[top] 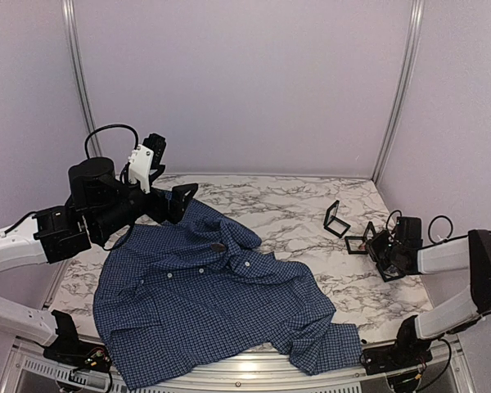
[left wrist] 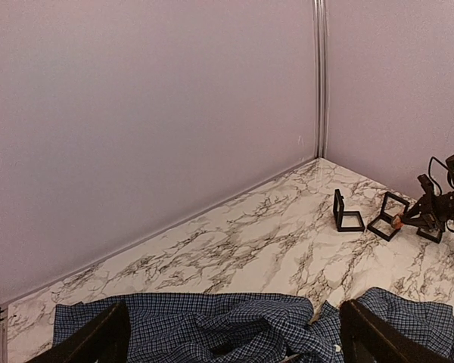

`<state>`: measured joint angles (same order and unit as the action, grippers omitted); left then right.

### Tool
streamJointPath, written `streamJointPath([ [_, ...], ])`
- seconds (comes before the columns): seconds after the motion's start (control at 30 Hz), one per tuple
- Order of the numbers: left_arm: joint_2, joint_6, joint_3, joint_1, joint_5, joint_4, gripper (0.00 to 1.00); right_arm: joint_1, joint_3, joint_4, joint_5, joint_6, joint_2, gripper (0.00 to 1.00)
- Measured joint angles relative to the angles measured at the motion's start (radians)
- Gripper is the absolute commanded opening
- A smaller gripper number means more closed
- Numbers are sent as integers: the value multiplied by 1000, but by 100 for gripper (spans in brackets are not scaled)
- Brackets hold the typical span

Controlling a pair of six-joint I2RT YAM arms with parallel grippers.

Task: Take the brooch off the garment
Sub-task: Place the brooch in the brooch box.

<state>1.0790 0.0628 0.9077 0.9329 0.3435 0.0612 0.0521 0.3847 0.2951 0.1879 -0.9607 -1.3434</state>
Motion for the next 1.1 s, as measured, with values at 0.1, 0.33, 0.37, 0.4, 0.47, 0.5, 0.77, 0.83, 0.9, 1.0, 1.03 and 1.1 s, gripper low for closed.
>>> streamJointPath([
  [0.1, 0, 0, 0, 0, -3, 0, 99, 5, 12, -14, -6, 12, -12, 0],
  [0.33, 0, 0, 0, -4, -5, 0, 99, 20, 48, -53, -31, 49, -16, 0],
  [0.37, 0, 0, 0, -5, -6, 0, 99, 20, 56, -62, -36, 56, -16, 0],
  [0.4, 0, 0, 0, -5, -7, 0, 99, 20, 63, -71, -41, 62, -16, 0],
  [0.47, 0, 0, 0, -5, -8, 0, 99, 21, 76, -83, -48, 76, -16, 0],
  [0.5, 0, 0, 0, -5, -11, 0, 99, 23, 81, -87, -51, 80, -16, 0],
  [0.77, 5, -1, 0, -5, -15, 0, 99, 42, 96, -126, -70, 121, -16, 0],
  [0.83, 7, -1, 0, -5, -19, 0, 99, 42, 96, -131, -62, 125, -16, 0],
  [0.9, 8, -3, 0, -5, -21, 0, 99, 42, 96, -131, -50, 125, -16, 0],
  [1.0, 11, -5, 0, -5, -24, 0, 99, 43, 96, -130, -30, 127, -16, 0],
  [1.03, 13, -7, 0, -6, -26, 0, 99, 43, 96, -130, -25, 128, -16, 0],
  [1.1, 16, -8, 0, -5, -29, 0, 99, 43, 96, -125, -10, 129, -18, 0],
])
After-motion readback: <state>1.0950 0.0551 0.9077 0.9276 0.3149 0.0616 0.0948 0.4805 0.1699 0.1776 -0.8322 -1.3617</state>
